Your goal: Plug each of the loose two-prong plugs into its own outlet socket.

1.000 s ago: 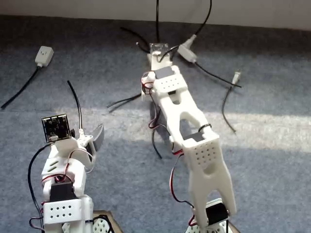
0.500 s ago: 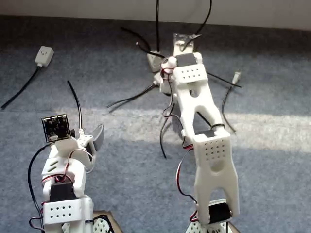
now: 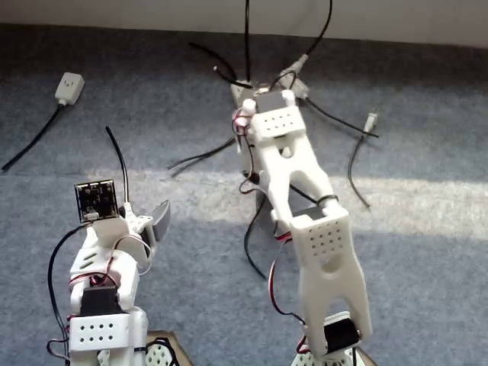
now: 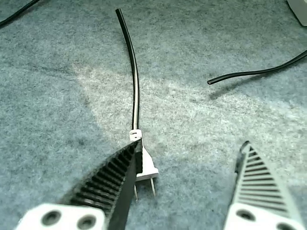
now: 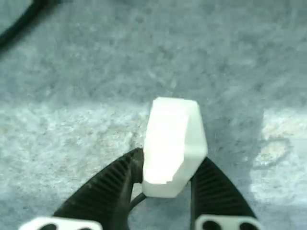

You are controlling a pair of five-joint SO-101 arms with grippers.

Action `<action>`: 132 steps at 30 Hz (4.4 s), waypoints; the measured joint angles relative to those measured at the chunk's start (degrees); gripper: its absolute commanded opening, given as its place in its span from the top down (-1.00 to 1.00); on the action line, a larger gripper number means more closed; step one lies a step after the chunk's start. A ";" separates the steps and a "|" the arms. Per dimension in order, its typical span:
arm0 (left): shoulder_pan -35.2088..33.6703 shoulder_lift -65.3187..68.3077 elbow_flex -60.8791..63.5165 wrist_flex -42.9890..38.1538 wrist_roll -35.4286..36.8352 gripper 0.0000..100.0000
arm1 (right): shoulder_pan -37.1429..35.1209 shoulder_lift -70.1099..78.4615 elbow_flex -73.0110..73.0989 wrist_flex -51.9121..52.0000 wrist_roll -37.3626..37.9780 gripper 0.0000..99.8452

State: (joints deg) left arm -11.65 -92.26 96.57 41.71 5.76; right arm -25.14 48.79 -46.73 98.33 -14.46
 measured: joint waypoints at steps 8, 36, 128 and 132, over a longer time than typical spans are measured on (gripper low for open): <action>0.18 0.00 0.00 0.00 0.00 0.38 | -7.21 0.00 5.89 0.00 0.00 0.72; 0.26 0.00 0.00 0.00 0.00 0.38 | -8.70 -40.18 43.08 -9.41 1.49 0.72; 0.26 0.00 0.00 0.18 0.00 0.38 | 2.20 -36.84 61.10 -51.60 9.14 0.72; 0.26 0.00 0.00 0.18 0.00 0.38 | 3.60 -36.84 61.10 -49.49 10.46 0.72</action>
State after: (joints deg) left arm -11.38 -92.26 96.57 41.89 5.76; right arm -21.54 11.96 14.37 48.84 -4.00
